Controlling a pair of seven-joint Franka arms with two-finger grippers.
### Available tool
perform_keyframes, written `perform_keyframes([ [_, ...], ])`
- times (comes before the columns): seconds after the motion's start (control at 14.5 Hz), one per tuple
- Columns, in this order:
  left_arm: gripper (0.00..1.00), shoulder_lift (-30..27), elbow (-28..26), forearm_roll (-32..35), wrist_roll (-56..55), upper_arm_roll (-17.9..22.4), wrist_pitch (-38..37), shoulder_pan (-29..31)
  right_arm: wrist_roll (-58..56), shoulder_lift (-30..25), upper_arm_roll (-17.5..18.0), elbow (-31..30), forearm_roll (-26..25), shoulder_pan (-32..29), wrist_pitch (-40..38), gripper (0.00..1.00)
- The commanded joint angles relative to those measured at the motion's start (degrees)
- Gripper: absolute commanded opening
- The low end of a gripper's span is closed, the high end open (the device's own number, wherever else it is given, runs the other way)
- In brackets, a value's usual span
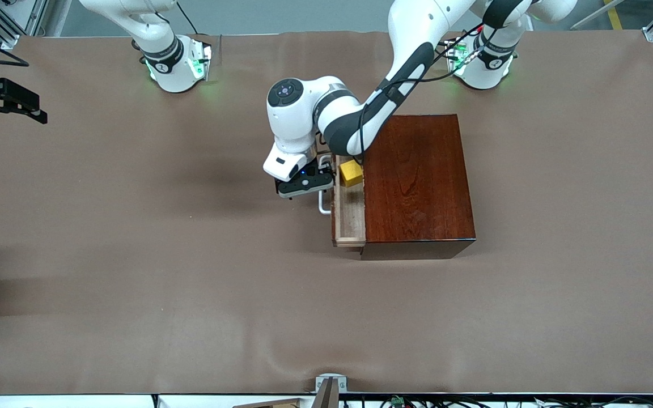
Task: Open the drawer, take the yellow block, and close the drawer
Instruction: 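Pull the drawer out of the box with the left gripper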
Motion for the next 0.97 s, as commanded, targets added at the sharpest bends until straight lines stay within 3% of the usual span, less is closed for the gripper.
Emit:
perform_keyframes([
  [0.0, 1.00, 2.1, 2.7, -0.8, -3.7, -0.1, 3.3, -1.1, -0.1, -0.8, -0.6, -0.3, 0.2, 0.7, -0.5, 1.00],
  [0.41, 1.00, 2.6, 2.7, -0.9, -7.8, -0.1, 11.4, -1.1, -0.1, -0.7, -0.6, -0.3, 0.2, 0.5, -0.8, 1.00],
  [0.9, 1.00, 0.4, 2.4, 0.1, -4.4, 0.7, 9.9, -0.9, -0.1, 0.0, -0.6, -0.2, 0.1, -0.8, -0.5, 1.00],
])
